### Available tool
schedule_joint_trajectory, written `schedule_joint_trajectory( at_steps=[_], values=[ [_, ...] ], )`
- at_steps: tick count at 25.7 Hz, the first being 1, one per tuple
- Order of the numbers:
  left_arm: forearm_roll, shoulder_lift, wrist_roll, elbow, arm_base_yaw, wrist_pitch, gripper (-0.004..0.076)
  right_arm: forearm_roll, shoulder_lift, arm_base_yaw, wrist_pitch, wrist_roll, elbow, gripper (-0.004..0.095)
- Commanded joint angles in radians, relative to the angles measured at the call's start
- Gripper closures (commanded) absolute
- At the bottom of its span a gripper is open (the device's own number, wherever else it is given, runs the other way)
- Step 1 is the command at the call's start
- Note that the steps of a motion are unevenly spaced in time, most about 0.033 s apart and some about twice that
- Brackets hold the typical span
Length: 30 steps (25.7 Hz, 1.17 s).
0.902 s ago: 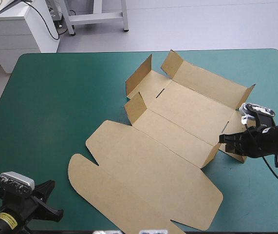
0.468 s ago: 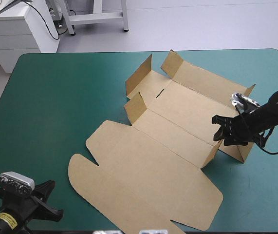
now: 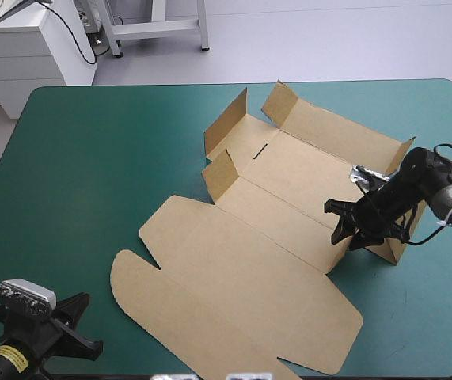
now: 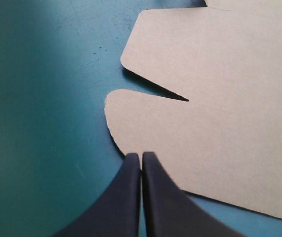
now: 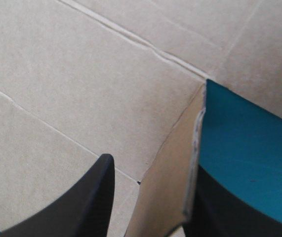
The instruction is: Fold the box
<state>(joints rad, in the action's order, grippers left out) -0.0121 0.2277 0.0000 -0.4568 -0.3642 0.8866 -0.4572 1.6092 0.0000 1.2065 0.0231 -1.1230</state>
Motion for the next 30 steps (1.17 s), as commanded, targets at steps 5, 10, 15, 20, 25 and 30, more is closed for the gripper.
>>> schedule_joint_trajectory(
  at_steps=[5, 10, 15, 20, 25, 30],
  values=[
    [-0.003, 0.014, 0.0, -0.029, -0.006, -0.064, 0.0731, 0.052, -0.033, 0.042, 0.042, -0.046, -0.028, 0.0768],
    [-0.003, 0.014, 0.0, -0.029, -0.006, -0.064, 0.0731, 0.096, -0.033, 0.042, 0.042, -0.059, -0.028, 0.0916],
    [-0.003, 0.014, 0.0, -0.029, -0.006, -0.064, 0.0731, 0.105, -0.033, 0.042, 0.042, -0.059, -0.028, 0.0916],
    [-0.003, 0.014, 0.0, -0.029, -0.006, -0.064, 0.0731, 0.105, -0.033, 0.042, 0.03, -0.059, -0.028, 0.0916],
    [-0.003, 0.014, 0.0, -0.029, -0.006, -0.064, 0.0731, 0.133, -0.033, 0.042, -0.047, -0.056, -0.028, 0.0918],
    [-0.003, 0.014, 0.0, -0.029, -0.006, -0.066, 0.0731, 0.182, -0.033, 0.042, -0.154, -0.011, -0.065, 0.0918]
  ],
)
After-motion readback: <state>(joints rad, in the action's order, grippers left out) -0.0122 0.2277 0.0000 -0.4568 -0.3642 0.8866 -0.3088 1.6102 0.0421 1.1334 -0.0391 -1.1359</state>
